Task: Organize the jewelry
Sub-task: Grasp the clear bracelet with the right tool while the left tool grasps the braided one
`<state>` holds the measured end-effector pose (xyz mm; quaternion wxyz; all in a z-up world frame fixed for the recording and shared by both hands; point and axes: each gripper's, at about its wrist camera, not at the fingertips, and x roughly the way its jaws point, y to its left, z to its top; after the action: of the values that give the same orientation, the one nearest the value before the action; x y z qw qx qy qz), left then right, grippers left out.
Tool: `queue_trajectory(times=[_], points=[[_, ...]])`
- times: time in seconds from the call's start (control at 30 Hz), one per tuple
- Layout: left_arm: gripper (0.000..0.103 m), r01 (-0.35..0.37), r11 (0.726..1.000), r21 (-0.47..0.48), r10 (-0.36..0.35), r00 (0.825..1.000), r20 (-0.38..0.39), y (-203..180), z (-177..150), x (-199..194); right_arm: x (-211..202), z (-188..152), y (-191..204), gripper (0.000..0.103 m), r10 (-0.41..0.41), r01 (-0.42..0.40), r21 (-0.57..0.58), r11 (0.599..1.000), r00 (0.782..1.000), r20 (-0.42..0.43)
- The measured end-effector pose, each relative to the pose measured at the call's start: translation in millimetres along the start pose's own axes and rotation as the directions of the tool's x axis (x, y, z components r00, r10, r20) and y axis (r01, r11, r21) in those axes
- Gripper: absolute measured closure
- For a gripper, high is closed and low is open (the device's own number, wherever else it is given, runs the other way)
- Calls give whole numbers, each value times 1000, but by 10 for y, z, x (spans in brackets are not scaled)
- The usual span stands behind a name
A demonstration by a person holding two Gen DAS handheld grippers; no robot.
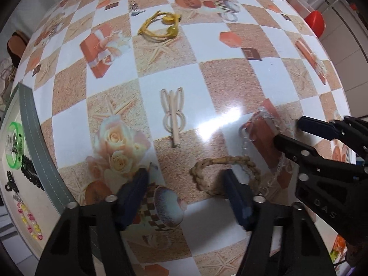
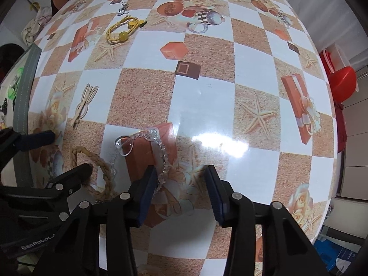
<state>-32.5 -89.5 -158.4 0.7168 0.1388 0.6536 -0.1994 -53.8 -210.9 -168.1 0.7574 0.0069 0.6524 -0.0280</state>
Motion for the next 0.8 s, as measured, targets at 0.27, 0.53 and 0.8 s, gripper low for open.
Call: queue_trajectory(times=[0.27,0.53,0.8], points=[[91,120,992,-46,-120,993,1,-90,98,-74,-57,132,96,95,54,-54,21,998,998,-9],[91,177,976,-125,-171,984,51,121,33,-317,-172,207,-138,95,135,-134,111,985,991,-6],[91,182,971,-157,-168,981,98,374,-51,-592,-398,246,-110,95,145,-146,112,983,989,18]])
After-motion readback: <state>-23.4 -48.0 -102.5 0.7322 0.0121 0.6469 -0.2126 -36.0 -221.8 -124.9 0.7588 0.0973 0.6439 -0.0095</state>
